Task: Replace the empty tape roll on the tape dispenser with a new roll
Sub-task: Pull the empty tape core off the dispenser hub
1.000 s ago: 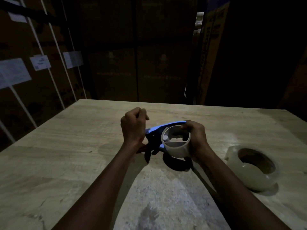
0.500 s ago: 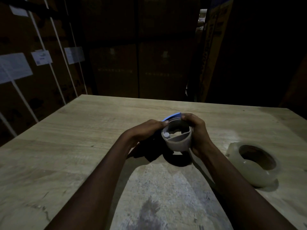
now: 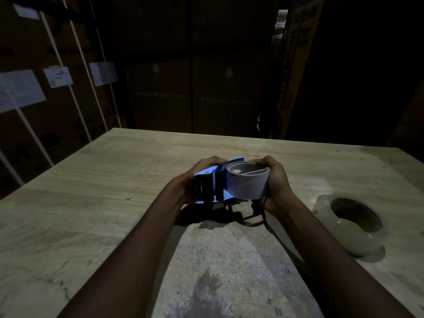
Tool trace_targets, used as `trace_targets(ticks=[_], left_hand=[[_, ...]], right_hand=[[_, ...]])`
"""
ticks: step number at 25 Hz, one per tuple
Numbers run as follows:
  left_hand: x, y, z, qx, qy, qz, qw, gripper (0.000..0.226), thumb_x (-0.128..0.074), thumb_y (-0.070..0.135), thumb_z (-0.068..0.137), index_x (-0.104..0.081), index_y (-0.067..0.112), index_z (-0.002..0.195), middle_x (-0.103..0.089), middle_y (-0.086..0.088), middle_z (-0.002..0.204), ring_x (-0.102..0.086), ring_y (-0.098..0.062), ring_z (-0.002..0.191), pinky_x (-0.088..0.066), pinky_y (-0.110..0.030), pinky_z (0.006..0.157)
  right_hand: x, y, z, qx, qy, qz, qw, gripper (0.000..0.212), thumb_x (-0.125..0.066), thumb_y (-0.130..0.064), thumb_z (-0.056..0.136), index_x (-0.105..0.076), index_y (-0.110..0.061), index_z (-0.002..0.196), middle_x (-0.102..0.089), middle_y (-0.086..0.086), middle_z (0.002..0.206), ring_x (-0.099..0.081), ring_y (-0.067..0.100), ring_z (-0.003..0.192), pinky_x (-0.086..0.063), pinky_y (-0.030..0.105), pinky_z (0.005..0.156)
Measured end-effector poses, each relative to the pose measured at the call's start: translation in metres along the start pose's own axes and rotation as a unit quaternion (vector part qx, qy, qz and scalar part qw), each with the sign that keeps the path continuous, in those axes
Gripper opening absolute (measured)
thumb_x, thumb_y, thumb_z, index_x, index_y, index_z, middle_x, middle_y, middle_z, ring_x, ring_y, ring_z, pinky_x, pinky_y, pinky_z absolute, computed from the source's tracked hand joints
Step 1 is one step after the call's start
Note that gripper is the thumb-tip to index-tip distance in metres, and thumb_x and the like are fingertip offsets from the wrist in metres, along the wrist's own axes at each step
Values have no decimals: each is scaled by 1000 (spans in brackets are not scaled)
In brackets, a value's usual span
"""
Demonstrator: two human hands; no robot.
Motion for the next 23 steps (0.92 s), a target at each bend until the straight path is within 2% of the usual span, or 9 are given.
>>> trace_targets(ticks=[3, 5, 7, 10, 13, 16, 19, 21, 23], left_hand=[[0, -2, 9, -32, -10, -65, 997, 40, -62, 53, 77, -70, 14, 82, -73, -8, 81, -64, -23, 68, -45, -32, 68], [-3, 3, 11, -92, 5, -89, 992, 29, -58, 43, 85, -70, 17, 89, -75, -6, 85, -68, -21, 71, -48, -33, 72], [0, 13, 13, -179, 53, -67, 980, 17, -52, 28, 91, -66, 19, 89, -70, -7, 87, -65, -24, 78, -45, -36, 75], [6, 21, 10, -253, 110, 22, 961, 34, -56, 35, 80, -68, 22, 110, -68, -7, 107, -63, -23, 93, -46, -34, 80], [8, 19, 6, -264, 150, 114, 946, 40, -59, 33, 88, -61, 30, 128, -65, -6, 128, -60, -17, 109, -43, -23, 80], [7, 23, 4, -293, 167, 177, 925, 45, -56, 33, 91, -52, 32, 136, -56, -6, 140, -50, -13, 114, -37, -14, 75], [16, 26, 3, -293, 196, 192, 916, 47, -55, 31, 92, -48, 31, 138, -56, -9, 137, -48, -10, 102, -34, -9, 65], [22, 25, 2, -294, 210, 184, 914, 47, -57, 31, 92, -49, 30, 138, -57, -9, 138, -48, -10, 100, -36, -10, 65], [26, 22, 3, -287, 217, 177, 916, 46, -57, 31, 92, -50, 29, 137, -55, -9, 140, -48, -9, 101, -37, -11, 65]], right_hand=[[7, -10, 2, 184, 104, -19, 977, 26, -41, -27, 86, -62, -11, 87, -64, 10, 88, -62, 28, 82, -44, 31, 63], [7, -17, -2, 258, 105, -78, 957, 25, -36, -18, 92, -60, -10, 91, -63, 7, 89, -59, 21, 81, -45, 27, 61], [6, -19, -1, 298, 83, -176, 935, 26, -38, -29, 91, -58, -13, 94, -63, 8, 96, -59, 18, 85, -47, 24, 66], [-3, -14, -4, 334, 38, -353, 873, 57, -50, -58, 71, -50, -26, 117, -57, 2, 114, -55, 13, 101, -44, 29, 78], [-14, -5, -8, 335, -7, -445, 830, 82, -65, -54, 59, -33, -37, 132, -46, -1, 121, -54, 11, 109, -52, 34, 85], [-15, -11, -14, 372, 2, -399, 838, 80, -74, -34, 63, -35, -32, 132, -45, 1, 121, -53, 9, 106, -54, 24, 82], [-15, -20, -19, 420, 32, -347, 838, 79, -78, -30, 61, -39, -23, 129, -45, 1, 120, -48, 7, 103, -39, 7, 78], [-11, -23, -19, 409, 39, -262, 873, 81, -73, -40, 54, -37, -22, 124, -45, 2, 121, -50, 14, 105, -46, 19, 80], [-4, -24, -14, 329, 24, -104, 938, 80, -68, -46, 50, -35, -21, 119, -45, 9, 123, -54, 25, 105, -52, 31, 71]])
Point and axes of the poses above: each hand's wrist, its own z-axis towards the middle knuckle, its own x-axis out of the back of the hand, y = z × x, the point moved 4 cm from there along z, towards the middle knuckle
